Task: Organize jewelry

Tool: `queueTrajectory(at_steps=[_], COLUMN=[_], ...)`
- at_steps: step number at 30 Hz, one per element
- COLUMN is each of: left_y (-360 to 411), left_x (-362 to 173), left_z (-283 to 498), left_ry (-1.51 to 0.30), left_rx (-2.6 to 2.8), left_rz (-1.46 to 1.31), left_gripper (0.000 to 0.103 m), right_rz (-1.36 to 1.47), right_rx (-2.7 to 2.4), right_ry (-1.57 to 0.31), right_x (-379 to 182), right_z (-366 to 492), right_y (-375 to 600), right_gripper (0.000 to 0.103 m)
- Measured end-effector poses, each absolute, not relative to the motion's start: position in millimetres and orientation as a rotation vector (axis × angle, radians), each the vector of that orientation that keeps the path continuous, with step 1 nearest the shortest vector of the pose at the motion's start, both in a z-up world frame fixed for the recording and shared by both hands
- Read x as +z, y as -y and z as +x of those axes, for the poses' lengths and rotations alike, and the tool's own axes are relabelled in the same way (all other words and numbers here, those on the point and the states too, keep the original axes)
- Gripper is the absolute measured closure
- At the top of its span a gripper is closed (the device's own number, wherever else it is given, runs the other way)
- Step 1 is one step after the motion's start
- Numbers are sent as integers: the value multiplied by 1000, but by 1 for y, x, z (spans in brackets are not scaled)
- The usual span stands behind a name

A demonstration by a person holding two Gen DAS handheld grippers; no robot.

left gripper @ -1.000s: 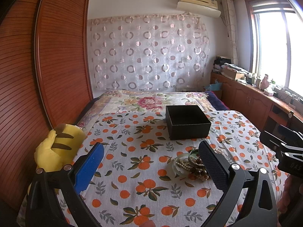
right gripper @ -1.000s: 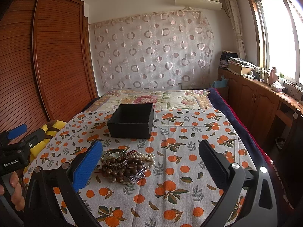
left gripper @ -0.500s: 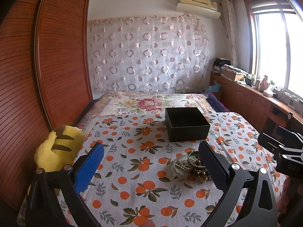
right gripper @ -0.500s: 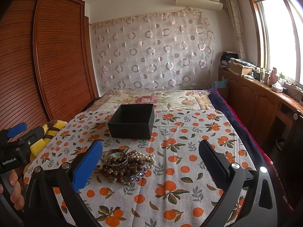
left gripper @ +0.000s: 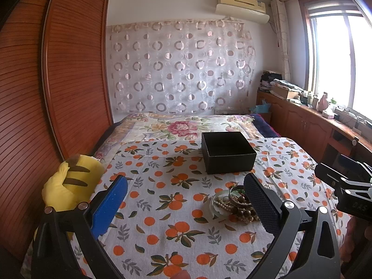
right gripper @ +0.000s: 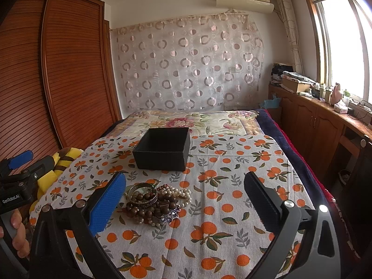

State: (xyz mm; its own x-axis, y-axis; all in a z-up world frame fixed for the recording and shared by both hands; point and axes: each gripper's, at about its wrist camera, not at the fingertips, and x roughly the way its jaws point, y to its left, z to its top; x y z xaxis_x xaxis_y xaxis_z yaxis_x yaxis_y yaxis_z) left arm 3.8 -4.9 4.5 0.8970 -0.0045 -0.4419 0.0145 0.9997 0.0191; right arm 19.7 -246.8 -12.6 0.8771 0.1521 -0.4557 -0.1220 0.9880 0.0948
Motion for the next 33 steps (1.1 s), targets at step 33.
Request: queueTrajectory(at_steps=[33], left_y=[15], left_x=[21], left_z=[-2], left_ry=[-461], left_rx=[-14], left_rz=[20], left_gripper=[6], right_rz=[62], right_rx=[146], right_ry=[-480], right_x=[-11], right_z=[17], right_y=[247], right_gripper=[2])
